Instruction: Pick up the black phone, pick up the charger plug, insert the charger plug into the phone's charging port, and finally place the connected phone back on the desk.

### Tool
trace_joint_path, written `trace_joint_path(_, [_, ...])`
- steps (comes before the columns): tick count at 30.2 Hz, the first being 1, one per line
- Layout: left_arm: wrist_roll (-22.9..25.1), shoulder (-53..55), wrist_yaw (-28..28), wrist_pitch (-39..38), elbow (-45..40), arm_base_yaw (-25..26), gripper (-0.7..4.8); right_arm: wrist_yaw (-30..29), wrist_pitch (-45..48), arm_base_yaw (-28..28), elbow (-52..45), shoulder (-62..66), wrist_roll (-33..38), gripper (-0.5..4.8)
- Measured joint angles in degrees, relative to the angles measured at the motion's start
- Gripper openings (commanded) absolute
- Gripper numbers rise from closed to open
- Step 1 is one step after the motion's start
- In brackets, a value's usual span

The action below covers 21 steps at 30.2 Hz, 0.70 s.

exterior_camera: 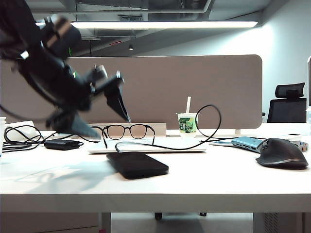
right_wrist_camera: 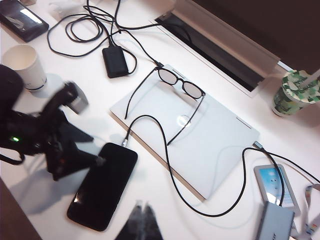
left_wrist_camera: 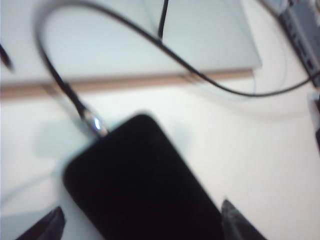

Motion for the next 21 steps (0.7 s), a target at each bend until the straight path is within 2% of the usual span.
trace_joint_path(3, [6.9, -6.0, -5.7, -6.3, -0.1, 0.0, 3.85, 5.2, -2.8, 0.3, -0.2, 0.2, 0.3, -0.01])
trace_joint_path(5, [9.8, -9.7, -7.4, -8.8, -0.1, 0.0, 1.94, 8.2, -3.3, 0.3, -1.0, 0.3, 1.1, -0.01])
trace_joint_path(6, [10.8, -11.3, -7.7, -9.0, -0.1, 0.0, 0.24, 8.9, -3.4, 0.3, -1.3, 0.3, 1.9, -0.01])
trace_joint_path(7, [12.4, -14.3, -8.0, -10.1, -0.1, 0.0, -0.04, 9.0, -3.4, 0.3, -2.0, 0.3, 3.9, -0.01])
trace_joint_path(12, [14.6, -25.0, -8.0, -11.6, 0.0, 0.0, -0.05, 8.3, -2.5, 1.9, -6.3, 0.3, 7.2, -0.01])
trace_joint_path(14, [14.6, -29.6, -8.0, -15.0, 0.0, 0.0, -0.05, 8.2, -2.1, 3.6, -9.6, -0.4, 7.2, -0.01])
trace_joint_path(17, [14.6, -34.2, -8.0, -22.5, 0.0, 0.0, -0.05, 8.2, 2.6, 6.2, -18.6, -4.7, 7.2, -0.01])
trace_joint_path(21, [14.7, -39.4, -8.2, -25.0, -0.1, -0.1, -0.05, 8.1, 10.8, 6.7, -30.9, -12.3, 7.2, -0.01])
